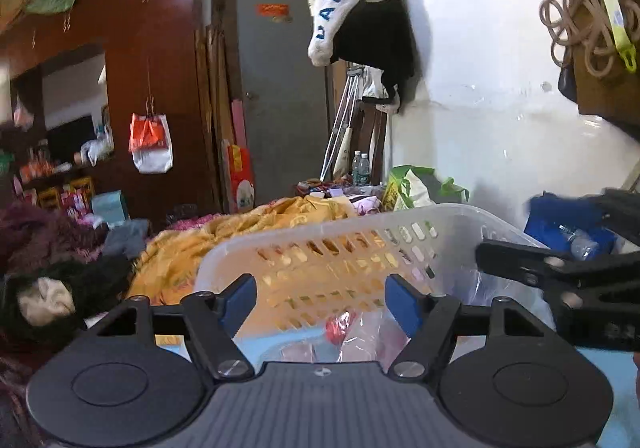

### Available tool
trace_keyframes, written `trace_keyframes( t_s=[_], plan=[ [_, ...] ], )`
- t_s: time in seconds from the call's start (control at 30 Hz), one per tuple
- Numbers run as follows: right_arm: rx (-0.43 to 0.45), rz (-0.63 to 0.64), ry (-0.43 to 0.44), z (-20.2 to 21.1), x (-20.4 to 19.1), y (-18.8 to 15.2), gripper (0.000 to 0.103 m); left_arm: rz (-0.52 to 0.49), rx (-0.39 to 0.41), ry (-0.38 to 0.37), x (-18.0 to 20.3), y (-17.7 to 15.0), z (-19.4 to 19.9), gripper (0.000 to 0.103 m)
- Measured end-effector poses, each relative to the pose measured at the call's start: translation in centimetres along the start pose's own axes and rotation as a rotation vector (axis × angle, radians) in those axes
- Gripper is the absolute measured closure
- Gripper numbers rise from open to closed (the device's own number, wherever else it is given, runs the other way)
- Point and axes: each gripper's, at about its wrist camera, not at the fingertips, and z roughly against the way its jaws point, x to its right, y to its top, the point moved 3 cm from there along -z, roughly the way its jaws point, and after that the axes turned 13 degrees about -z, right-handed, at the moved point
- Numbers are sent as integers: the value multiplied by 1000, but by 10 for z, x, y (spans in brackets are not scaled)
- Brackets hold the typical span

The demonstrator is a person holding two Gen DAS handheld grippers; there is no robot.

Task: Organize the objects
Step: 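Lift both held items over the white basket and open both grippers, then grasp a white tissue box with the left gripper while the right grasps a red box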

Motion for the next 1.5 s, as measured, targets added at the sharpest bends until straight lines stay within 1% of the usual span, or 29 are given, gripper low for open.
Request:
trace_keyframes(
  t_s=[0.07,0.1,0.17,0.27,0.33,0.37,0.47,0.57,0.63,0.73,0.83,0.97,1.1,1.17,1.23,1.3,1.33,1.37,1.43,1.5],
  plan=[
    [33,0,-22,18,3,-6,6,29,33,4,-1,-13,24,29],
    [40,-17,-6,29,6,-11,5,26,54,7,2,-19,38,28],
    [51,-67,41,55,14,-27,0,4,120,-3,15,-45,72,22],
    [16,-162,72,92,23,-63,0,-29,192,-16,35,-88,109,21],
    [1,-240,96,112,28,-87,0,-43,209,-23,45,-112,122,21],
    [-1,-253,101,121,29,-100,0,-37,216,-23,49,-123,129,21],
    [41,-254,58,140,27,-127,0,-5,218,-44,56,-145,140,21],
    [36,-194,22,139,19,-133,0,12,264,-32,66,-165,156,21],
    [37,-160,15,136,10,-137,0,1,291,-4,75,-172,162,21],
    [40,-108,16,132,-3,-142,0,-55,322,2,94,-175,164,21],
    [64,-120,57,138,-4,-148,0,-98,315,32,107,-176,158,21],
    [26,-125,62,133,-2,-150,1,-107,271,11,110,-179,148,21],
    [-11,-113,45,130,-8,-157,13,-112,262,13,103,-186,146,21],
    [-13,-106,40,131,-10,-159,14,-95,256,24,98,-189,145,21],
    [-17,-102,27,131,-12,-161,19,-84,258,29,93,-190,146,21],
    [-26,-110,22,130,-12,-162,30,-90,269,55,93,-192,148,21],
    [-36,-112,20,128,-12,-163,32,-99,275,74,94,-192,149,21],
    [-44,-111,20,126,-12,-164,36,-110,276,77,97,-192,149,21],
    [-51,-102,11,123,-13,-165,36,-136,270,54,103,-192,148,21],
    [-55,-96,7,122,-14,-167,36,-168,263,48,110,-192,147,21]
  ],
)
